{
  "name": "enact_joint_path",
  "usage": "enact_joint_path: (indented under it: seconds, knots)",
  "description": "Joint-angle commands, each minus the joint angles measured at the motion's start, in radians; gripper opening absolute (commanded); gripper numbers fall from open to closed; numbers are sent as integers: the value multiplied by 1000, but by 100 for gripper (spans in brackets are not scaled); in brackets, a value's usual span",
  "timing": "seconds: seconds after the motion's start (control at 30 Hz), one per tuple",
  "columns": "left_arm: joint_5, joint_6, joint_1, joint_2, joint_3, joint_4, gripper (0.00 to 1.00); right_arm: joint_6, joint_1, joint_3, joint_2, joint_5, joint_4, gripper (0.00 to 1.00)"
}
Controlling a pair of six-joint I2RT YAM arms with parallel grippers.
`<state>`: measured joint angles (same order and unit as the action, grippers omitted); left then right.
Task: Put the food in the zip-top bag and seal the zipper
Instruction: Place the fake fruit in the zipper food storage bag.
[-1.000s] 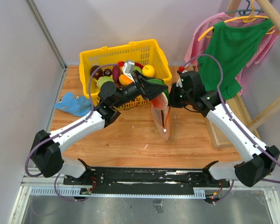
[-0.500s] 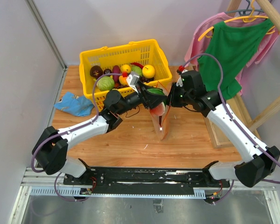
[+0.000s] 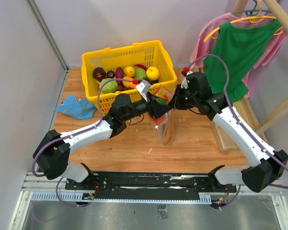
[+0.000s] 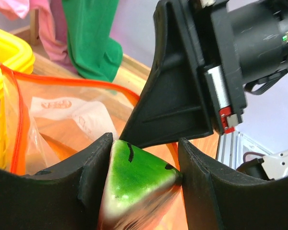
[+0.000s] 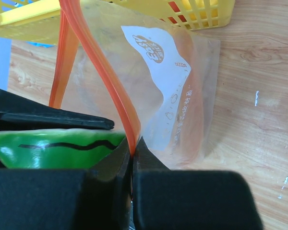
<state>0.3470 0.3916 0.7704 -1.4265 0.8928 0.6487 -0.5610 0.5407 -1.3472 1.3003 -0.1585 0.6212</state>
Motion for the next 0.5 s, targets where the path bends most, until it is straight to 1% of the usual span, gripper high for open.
enact_joint_path:
  seconds: [0.0, 0.1, 0.17, 0.23, 0.37, 0.47]
  knots:
    - [-68, -14, 19, 5, 31, -82, 39, 11, -4, -17, -23, -15, -43, 1]
    - [-90, 17, 21, 6, 42, -120, 48, 12, -6, -17, -22, -12, -43, 1]
    - [-103, 33, 21, 9, 50, -143, 58, 13, -5, -17, -20, -13, -44, 1]
    - [-115, 39, 21, 13, 69, -178, 64, 12, -7, -17, -19, -12, -45, 1]
    - [-144, 44, 21, 32, 109, -257, 72, 14, -9, -16, -16, -8, -46, 1]
    - [-164, 52, 21, 42, 130, -306, 75, 13, -10, -16, -13, -10, -51, 1]
